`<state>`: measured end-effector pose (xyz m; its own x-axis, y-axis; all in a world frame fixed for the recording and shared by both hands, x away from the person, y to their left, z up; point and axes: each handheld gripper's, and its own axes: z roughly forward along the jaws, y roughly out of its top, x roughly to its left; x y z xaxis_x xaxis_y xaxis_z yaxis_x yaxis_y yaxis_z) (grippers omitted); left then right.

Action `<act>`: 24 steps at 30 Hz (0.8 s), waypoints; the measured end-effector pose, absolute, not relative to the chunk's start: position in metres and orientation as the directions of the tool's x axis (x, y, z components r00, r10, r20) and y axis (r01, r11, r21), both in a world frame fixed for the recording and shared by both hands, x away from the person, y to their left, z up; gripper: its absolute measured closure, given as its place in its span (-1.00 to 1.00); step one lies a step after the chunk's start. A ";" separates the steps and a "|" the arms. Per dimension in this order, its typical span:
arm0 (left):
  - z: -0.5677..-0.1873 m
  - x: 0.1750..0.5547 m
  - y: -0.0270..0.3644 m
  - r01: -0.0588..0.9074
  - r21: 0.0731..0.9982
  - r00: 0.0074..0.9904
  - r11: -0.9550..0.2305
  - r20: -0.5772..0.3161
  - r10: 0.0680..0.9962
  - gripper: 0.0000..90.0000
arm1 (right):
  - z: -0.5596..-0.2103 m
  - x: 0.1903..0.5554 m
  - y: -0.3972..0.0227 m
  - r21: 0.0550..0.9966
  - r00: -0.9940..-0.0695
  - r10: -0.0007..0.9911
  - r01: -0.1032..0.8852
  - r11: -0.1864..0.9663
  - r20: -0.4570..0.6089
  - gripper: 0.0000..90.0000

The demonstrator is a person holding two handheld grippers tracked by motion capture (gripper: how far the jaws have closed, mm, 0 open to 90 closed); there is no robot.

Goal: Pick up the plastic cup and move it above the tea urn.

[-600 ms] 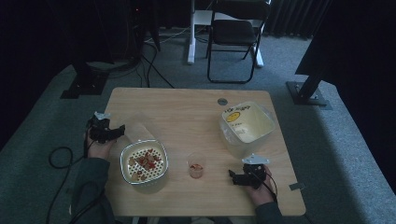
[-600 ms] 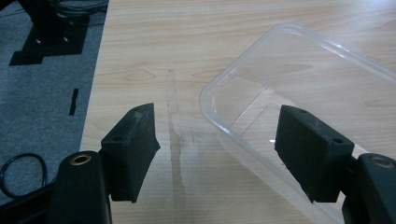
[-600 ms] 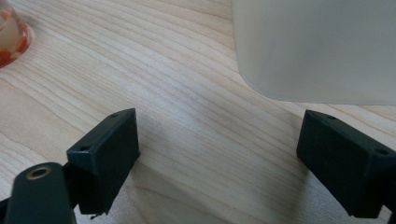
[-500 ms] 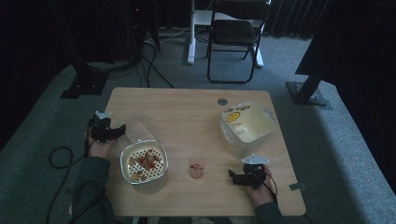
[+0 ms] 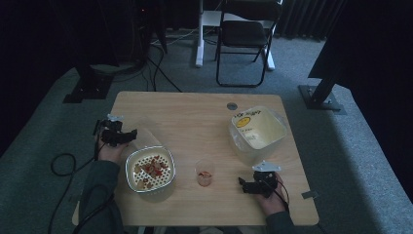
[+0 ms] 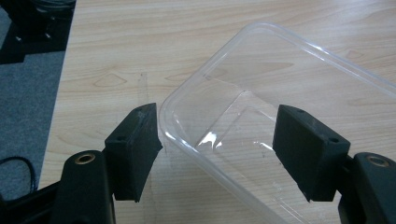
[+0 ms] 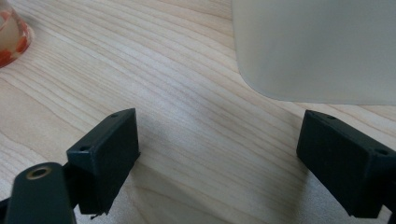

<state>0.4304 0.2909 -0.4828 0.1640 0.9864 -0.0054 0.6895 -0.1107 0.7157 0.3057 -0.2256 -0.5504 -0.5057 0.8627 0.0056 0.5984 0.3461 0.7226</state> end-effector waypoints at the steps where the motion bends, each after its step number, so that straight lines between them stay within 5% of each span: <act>1: -0.484 0.432 0.290 0.691 0.714 0.164 -0.112 -0.004 0.987 -0.30 | -0.550 0.306 -0.226 0.722 -0.506 0.863 0.599 0.346 0.006 -0.72; 9: -0.492 0.440 0.288 0.735 0.668 0.111 -0.120 0.055 0.992 -0.24 | -0.550 0.306 -0.226 0.723 -0.506 0.863 0.598 0.346 0.006 -0.72; 16: -0.491 0.446 0.293 0.766 0.639 0.062 -0.070 0.035 0.997 0.49 | -0.550 0.306 -0.226 0.723 -0.506 0.863 0.598 0.346 0.006 -0.72; 24: -0.485 0.455 0.294 0.763 0.646 0.048 -0.026 -0.018 0.999 0.80 | -0.550 0.306 -0.226 0.723 -0.506 0.863 0.598 0.346 0.006 -0.72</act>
